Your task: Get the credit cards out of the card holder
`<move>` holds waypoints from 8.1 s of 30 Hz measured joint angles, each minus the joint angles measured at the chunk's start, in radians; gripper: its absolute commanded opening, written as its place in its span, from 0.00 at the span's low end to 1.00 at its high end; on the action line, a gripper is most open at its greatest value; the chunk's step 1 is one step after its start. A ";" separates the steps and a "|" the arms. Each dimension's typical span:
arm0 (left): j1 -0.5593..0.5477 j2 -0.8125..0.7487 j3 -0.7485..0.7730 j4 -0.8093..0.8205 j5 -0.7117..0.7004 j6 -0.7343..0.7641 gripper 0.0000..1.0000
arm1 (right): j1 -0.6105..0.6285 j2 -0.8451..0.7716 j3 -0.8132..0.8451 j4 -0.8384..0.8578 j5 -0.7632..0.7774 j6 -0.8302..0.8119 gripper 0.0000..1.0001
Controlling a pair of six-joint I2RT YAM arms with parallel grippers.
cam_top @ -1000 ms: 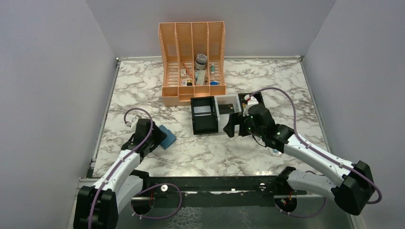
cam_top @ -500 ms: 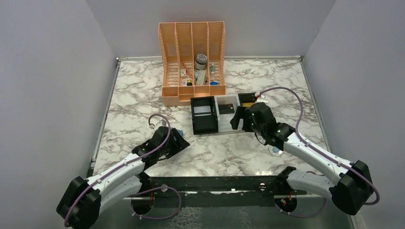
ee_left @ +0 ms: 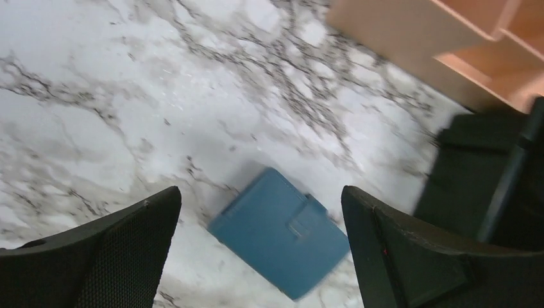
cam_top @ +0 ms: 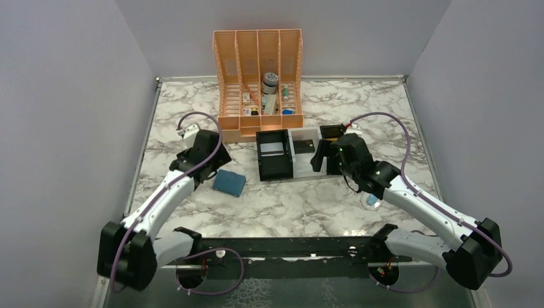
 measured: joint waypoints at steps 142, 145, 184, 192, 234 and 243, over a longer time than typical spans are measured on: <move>-0.340 -0.148 -0.314 0.228 0.314 -0.102 0.84 | 0.258 -0.064 -0.011 -0.114 -0.083 0.031 0.01; -0.340 -0.144 -0.309 0.226 0.304 -0.102 0.84 | 0.267 0.016 0.044 -0.163 -0.055 -0.023 0.01; -0.340 -0.132 -0.251 0.161 0.187 -0.134 0.87 | 0.060 0.068 0.039 0.013 -0.027 -0.145 0.70; -0.340 -0.016 -0.234 0.273 0.321 -0.079 0.87 | -0.347 0.100 0.108 0.000 -0.065 -0.170 0.76; -0.340 0.063 -0.176 0.328 0.392 -0.023 0.85 | -0.544 0.399 0.080 0.216 -0.630 -0.192 0.78; -0.341 0.064 -0.191 0.431 0.475 -0.026 0.76 | -0.544 0.106 0.048 0.189 -0.579 -0.210 0.69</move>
